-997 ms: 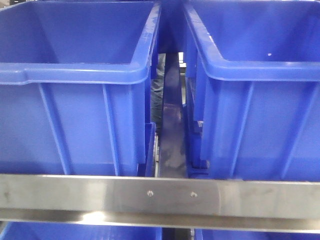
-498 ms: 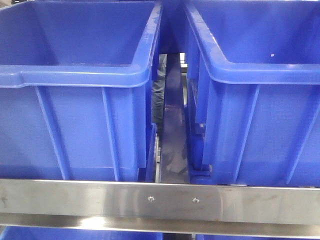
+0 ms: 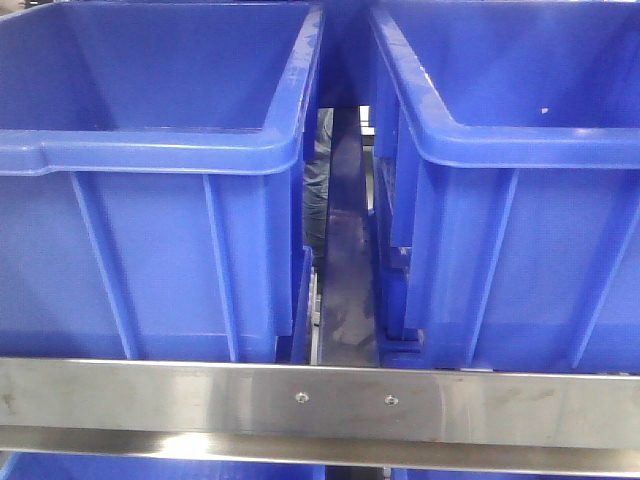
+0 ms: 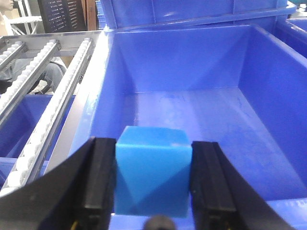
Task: Sort and place red and blue blocks on shelf
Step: 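Move both held cubes over two blue bins on the shelf, then lower both cubes into the bins and open both grippers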
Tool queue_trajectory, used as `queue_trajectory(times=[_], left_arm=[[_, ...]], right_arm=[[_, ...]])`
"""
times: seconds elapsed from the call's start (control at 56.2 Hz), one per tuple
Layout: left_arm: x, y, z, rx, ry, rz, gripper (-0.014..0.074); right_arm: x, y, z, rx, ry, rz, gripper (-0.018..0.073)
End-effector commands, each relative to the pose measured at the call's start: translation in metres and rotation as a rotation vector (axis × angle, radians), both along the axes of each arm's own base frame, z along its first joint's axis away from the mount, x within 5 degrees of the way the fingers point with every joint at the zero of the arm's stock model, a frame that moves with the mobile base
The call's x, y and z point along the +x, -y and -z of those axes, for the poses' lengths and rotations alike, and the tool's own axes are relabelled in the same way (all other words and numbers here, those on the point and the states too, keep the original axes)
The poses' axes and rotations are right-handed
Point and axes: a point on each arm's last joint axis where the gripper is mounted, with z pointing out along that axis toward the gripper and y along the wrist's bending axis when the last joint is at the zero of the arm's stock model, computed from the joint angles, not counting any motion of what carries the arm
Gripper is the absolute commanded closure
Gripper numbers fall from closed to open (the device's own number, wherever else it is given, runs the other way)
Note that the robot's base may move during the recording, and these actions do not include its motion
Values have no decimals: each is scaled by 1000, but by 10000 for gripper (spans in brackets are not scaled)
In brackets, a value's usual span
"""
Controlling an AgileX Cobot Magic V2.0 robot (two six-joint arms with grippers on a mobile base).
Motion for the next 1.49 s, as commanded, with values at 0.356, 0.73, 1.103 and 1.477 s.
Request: queue_trajectory(times=[0.356, 0.73, 1.103, 1.477], left_arm=[[7, -1, -25, -91, 118, -19, 351], [66, 8, -59, -78, 25, -22, 393], [151, 49, -44, -57, -174, 83, 372], [197, 77, -26, -46, -280, 129, 23]], right_arm=[[5, 0, -16, -5, 60, 9, 258], [62, -4, -50, -3, -38, 8, 258], [136, -9, -46, -5, -61, 15, 150], [157, -11, -31, 21, -88, 25, -57]])
